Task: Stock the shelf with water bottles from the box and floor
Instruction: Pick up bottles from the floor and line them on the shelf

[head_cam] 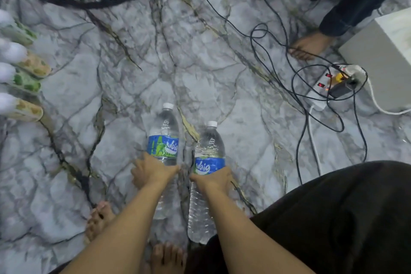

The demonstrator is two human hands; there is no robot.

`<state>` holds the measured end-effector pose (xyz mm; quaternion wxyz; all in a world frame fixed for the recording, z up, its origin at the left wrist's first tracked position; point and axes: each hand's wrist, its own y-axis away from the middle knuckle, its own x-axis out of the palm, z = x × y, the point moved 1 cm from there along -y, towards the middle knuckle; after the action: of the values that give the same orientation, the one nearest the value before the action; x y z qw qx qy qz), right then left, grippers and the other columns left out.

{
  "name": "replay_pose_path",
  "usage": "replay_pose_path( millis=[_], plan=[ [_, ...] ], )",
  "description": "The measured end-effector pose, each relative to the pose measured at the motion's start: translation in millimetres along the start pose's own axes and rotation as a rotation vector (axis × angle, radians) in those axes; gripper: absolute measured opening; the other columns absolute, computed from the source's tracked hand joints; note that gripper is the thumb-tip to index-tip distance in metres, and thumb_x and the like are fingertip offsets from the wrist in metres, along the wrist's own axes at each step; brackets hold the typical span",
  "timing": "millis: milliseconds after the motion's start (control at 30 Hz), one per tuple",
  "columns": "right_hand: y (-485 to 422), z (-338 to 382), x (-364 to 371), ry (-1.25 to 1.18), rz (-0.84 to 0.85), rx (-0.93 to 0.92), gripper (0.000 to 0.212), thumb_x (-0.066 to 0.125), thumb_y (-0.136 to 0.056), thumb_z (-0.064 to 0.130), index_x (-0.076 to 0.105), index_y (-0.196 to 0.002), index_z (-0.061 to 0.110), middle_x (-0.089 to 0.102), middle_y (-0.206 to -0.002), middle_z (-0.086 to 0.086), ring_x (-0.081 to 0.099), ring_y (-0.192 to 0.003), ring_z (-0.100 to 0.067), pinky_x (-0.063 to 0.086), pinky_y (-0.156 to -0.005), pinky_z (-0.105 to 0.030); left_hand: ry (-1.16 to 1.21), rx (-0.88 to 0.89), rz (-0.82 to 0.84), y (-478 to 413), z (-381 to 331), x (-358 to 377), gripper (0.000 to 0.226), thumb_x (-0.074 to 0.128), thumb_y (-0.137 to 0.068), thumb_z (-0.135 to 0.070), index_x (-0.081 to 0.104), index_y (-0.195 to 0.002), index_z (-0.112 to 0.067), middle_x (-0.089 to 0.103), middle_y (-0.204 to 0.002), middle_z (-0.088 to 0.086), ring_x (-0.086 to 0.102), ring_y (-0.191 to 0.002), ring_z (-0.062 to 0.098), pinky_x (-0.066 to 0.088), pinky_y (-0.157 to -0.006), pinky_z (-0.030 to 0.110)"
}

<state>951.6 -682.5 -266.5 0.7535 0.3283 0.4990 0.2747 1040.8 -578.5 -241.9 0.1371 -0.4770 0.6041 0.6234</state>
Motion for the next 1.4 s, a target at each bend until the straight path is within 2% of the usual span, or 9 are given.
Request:
replay_pose_path(
  millis=[100,233,400,600,867,1133,1200,1300,1400],
  plan=[
    [-1,1,-4,0.030,-0.024,-0.009,0.105,0.094,-0.039,0.051,0.044,-0.123,0.012,0.060,-0.123,-0.011,0.059,-0.114,-0.031,0.051,-0.095,-0.043,0.066,-0.024,-0.027,2,-3,7,0.118,0.084,-0.060,-0.045,0.015,-0.149,-0.010,0.034,-0.146,0.021,0.038,-0.131,0.040,0.035,-0.105,0.048],
    [-4,-3,-4,0.016,-0.028,-0.004,0.097,0.095,-0.046,0.042,0.042,-0.122,0.016,0.061,-0.119,-0.008,0.060,-0.109,-0.031,0.051,-0.091,-0.044,0.135,-0.057,-0.018,-15,9,4,0.127,0.086,-0.037,-0.067,0.032,-0.137,-0.011,0.049,-0.136,0.018,0.049,-0.124,0.039,0.043,-0.100,0.050],
    [-3,-3,1,0.016,-0.063,-0.009,0.091,0.093,-0.047,0.042,0.042,-0.118,0.015,0.060,-0.117,-0.008,0.062,-0.102,-0.031,0.054,-0.086,-0.042,0.164,-0.029,-0.057,-21,19,-6,0.090,0.088,-0.049,-0.053,0.046,-0.118,-0.014,0.062,-0.118,0.014,0.060,-0.109,0.035,0.047,-0.086,0.039],
    [3,-3,4,0.014,-0.036,-0.106,0.077,0.089,-0.050,0.044,0.047,-0.109,0.018,0.064,-0.103,-0.005,0.066,-0.088,-0.027,0.056,-0.076,-0.038,0.400,0.023,-0.163,4,48,-8,0.075,0.090,-0.049,-0.046,0.051,-0.107,-0.018,0.065,-0.103,0.006,0.062,-0.098,0.031,0.049,-0.081,0.037],
    [80,31,21,0.010,0.195,-0.539,0.066,0.088,-0.054,0.031,0.047,-0.104,0.020,0.064,-0.098,0.002,0.060,-0.083,-0.021,0.047,-0.072,-0.030,0.620,-0.003,-0.371,41,100,-78,0.072,0.090,-0.050,-0.045,0.052,-0.106,-0.022,0.062,-0.094,-0.007,0.057,-0.085,0.018,0.041,-0.075,0.027],
    [248,62,38,0.029,0.535,-0.954,0.064,0.091,-0.057,0.028,0.050,-0.106,0.019,0.057,-0.084,0.015,0.059,-0.081,-0.014,0.043,-0.062,-0.027,0.826,-0.002,-0.725,132,183,-198,0.069,0.091,-0.050,-0.039,0.052,-0.105,-0.026,0.066,-0.089,-0.015,0.065,-0.086,0.010,0.050,-0.074,0.027],
    [300,59,39,0.025,0.611,-1.054,0.066,0.091,-0.055,0.028,0.053,-0.108,0.018,0.063,-0.090,0.010,0.062,-0.085,-0.016,0.045,-0.065,-0.028,0.868,-0.004,-0.829,167,212,-229,0.071,0.091,-0.049,-0.039,0.054,-0.107,-0.026,0.068,-0.091,-0.014,0.066,-0.085,0.006,0.052,-0.074,0.026],
    [379,43,40,0.005,0.741,-1.196,0.074,0.093,-0.051,0.032,0.054,-0.112,0.020,0.067,-0.100,0.005,0.065,-0.091,-0.018,0.051,-0.075,-0.032,0.883,-0.009,-1.000,230,256,-273,0.070,0.092,-0.049,-0.039,0.056,-0.107,-0.024,0.064,-0.085,-0.021,0.057,-0.077,-0.012,0.041,-0.062,0.005],
    [462,22,33,-0.025,0.894,-1.348,0.085,0.093,-0.040,0.044,0.055,-0.113,0.025,0.070,-0.100,0.009,0.068,-0.093,-0.015,0.056,-0.079,-0.036,0.883,-0.047,-1.184,303,301,-309,0.069,0.091,-0.048,-0.044,0.057,-0.106,-0.029,0.062,-0.082,-0.025,0.054,-0.075,-0.016,0.040,-0.063,0.007]
  ],
)
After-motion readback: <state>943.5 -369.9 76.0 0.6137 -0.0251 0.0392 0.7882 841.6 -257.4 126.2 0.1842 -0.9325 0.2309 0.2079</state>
